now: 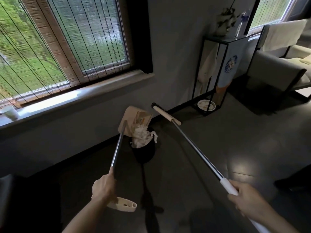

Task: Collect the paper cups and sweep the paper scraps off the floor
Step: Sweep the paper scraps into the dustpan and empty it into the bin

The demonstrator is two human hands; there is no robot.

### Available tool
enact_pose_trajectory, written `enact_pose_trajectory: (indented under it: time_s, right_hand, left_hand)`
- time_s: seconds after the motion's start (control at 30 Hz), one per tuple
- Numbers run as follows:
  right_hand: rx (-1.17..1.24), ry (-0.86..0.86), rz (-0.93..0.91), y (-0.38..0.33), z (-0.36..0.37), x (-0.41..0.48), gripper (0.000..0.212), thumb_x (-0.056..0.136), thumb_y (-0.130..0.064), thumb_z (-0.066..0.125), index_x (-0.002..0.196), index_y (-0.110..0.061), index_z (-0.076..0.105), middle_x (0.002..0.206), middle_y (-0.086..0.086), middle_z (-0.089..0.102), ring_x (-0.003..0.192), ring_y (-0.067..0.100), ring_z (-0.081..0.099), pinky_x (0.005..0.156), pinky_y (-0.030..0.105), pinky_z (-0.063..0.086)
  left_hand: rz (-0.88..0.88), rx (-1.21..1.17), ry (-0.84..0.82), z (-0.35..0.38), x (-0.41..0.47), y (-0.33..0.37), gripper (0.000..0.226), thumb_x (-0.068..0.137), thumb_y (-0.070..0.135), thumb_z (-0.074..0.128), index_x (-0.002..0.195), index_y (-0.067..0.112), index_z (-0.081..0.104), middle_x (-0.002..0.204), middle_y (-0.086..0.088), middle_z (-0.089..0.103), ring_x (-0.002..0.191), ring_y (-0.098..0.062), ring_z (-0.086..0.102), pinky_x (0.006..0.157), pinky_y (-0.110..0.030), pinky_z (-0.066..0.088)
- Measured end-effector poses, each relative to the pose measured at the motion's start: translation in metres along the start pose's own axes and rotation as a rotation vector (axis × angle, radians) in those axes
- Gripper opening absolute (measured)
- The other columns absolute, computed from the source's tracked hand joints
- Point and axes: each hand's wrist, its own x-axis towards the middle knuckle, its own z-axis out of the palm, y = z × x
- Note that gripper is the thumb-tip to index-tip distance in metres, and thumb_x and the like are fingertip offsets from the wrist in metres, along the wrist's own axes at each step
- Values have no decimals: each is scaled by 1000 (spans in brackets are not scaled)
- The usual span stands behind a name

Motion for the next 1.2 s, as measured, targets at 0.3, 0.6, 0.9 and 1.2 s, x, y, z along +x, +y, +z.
enact_pose_trajectory:
  time_s: [0.3, 0.6, 0.9, 1.2]
  right_hand:
    - [25, -35, -9, -9, 10, 10, 27, 79, 0, 53, 98, -13, 66, 37, -2, 47, 29, 10, 45, 37, 23, 39]
    - [24, -36, -41, -13, 9, 12, 26, 79, -3, 56, 95, -20, 67, 40, -6, 52, 31, 5, 47, 36, 20, 39]
    - [32, -51, -46, -20, 7, 13, 16, 78, -3, 54, 81, -16, 64, 39, -5, 51, 31, 6, 46, 36, 20, 40]
    - [42, -40, -21, -20, 12, 13, 23, 79, -4, 55, 94, -16, 67, 39, -4, 50, 31, 6, 47, 37, 21, 39]
  left_hand:
    - [-23, 101, 1, -7, -2, -6, 64, 96, 8, 34, 151, 27, 8, 79, 4, 50, 70, -14, 54, 59, -29, 44]
    - [-85, 16, 71, -18, -3, -20, 59, 99, 23, 39, 150, 32, 12, 77, 4, 53, 65, -13, 51, 51, -27, 39]
    - [-137, -219, 61, -12, -6, -24, 63, 89, 42, 60, 144, 26, 34, 105, -2, 61, 81, -16, 59, 60, -30, 49]
    - [-126, -206, 141, -14, -5, -28, 55, 89, 43, 60, 137, 27, 41, 87, 7, 54, 65, -7, 48, 49, -24, 35]
